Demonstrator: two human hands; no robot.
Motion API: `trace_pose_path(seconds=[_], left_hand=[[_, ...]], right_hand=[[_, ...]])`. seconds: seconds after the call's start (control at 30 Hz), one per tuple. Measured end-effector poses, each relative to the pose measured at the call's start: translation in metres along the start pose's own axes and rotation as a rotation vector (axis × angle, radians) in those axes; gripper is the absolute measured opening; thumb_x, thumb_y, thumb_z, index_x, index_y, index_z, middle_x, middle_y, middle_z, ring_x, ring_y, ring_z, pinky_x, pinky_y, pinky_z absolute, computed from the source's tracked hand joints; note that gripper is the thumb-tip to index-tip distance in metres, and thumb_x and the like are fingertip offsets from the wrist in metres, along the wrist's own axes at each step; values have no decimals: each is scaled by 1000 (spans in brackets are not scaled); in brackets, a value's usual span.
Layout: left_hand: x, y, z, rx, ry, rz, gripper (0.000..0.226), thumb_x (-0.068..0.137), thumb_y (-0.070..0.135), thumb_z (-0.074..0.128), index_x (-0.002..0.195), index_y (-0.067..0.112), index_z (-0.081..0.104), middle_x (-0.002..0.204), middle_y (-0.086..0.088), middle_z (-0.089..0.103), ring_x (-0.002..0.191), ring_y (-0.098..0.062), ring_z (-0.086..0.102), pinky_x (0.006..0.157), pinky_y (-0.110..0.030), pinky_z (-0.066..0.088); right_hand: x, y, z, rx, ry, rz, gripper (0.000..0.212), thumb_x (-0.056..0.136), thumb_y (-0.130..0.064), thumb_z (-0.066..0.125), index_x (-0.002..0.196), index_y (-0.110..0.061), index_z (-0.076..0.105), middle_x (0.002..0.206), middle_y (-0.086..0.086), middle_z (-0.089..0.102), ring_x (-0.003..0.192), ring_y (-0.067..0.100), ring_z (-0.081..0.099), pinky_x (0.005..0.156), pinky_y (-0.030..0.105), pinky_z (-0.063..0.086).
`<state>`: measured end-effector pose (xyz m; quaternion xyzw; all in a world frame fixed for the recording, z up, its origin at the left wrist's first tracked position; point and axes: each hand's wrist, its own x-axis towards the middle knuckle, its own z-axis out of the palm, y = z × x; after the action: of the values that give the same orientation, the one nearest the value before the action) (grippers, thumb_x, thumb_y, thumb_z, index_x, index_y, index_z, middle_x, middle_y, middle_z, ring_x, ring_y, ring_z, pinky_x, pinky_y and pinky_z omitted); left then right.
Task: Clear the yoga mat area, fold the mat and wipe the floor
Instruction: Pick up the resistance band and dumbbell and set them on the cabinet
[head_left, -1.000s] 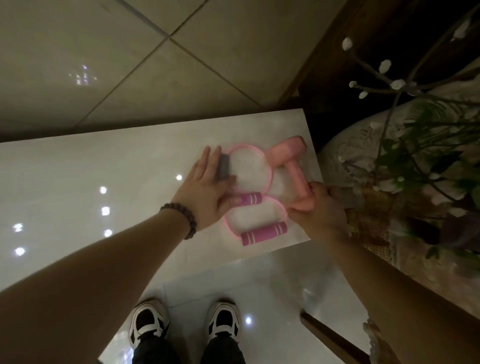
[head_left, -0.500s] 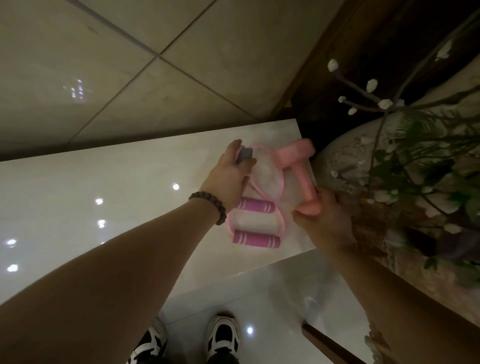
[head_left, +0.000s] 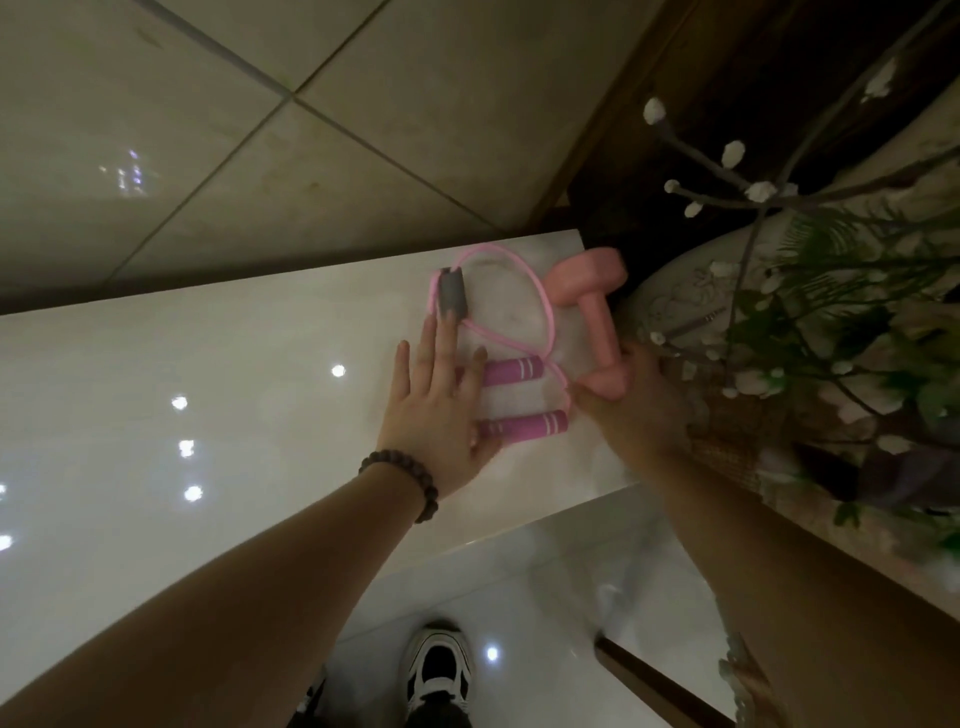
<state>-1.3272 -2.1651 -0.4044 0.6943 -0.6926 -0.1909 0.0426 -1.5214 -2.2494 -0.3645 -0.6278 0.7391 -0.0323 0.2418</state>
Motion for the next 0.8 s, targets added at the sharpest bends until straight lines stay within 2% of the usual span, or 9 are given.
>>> trace_pose_path(seconds=[0.03,0.1,0.2,0.37,0.5,0.6,0.67,0.73,0.8], left_hand=[[-4,3,5,4,-58,3,97,83,75,32,153,19,-5,157,-18,-20,144,-37,-20,119,-54,1],[-8,7,12,14,-125,-9,102,84,71,42,152,19,-13,157,-16,-22,144,-34,-22,119,-52,-1],[-11,9,12,-15,-118,-27,98,87,64,46,151,20,-12,158,-13,-19,145,-33,-20,120,-50,-1],[-17,13,13,-80,-52,-38,78,92,61,34,153,21,6,161,-12,-2,147,-34,-10,119,-51,0],[-8,11,8,-89,-24,-80,78,91,64,30,153,22,7,161,-11,-6,147,-34,-12,119,-54,3],[-1,8,5,-38,-107,-75,89,87,72,30,153,23,-4,160,-11,-13,145,-34,-19,118,-56,-1],[1,6,2,-4,-161,-63,96,84,74,36,152,23,-11,159,-10,-17,144,-35,-22,117,-57,-1],[0,6,2,26,-172,-56,99,83,73,41,151,23,-10,159,-11,-19,144,-36,-22,117,-59,2],[-3,8,3,35,-159,-56,94,84,71,41,152,23,-3,159,-12,-15,144,-38,-18,116,-60,3]], right_hand=[[-3,4,2,20,-3,2,86,53,-66,67,127,-30,42,125,8,50,108,32,52,84,45,50],[-9,9,2,117,3,-3,82,60,-59,74,130,-35,39,130,7,47,109,28,51,83,38,49],[-14,15,1,172,32,-41,74,68,-46,78,132,-33,41,128,7,50,107,26,53,79,30,45],[-31,15,3,-19,120,-59,82,68,-42,79,137,-20,41,131,18,36,116,38,43,87,43,48],[-38,11,8,-77,89,4,93,69,-48,77,144,-27,27,141,13,26,126,38,35,94,50,45],[-34,10,5,6,68,14,95,68,-43,79,144,-25,26,139,14,34,117,36,46,88,43,48],[-28,13,-2,91,56,3,92,67,-38,82,142,-20,32,131,7,44,107,24,51,79,30,48],[-21,16,-11,219,-28,56,82,68,-31,83,137,-19,39,121,-3,50,99,12,50,66,17,42],[-14,23,-18,321,-114,90,68,69,-27,83,126,-23,46,118,-2,58,92,13,59,62,17,44]])
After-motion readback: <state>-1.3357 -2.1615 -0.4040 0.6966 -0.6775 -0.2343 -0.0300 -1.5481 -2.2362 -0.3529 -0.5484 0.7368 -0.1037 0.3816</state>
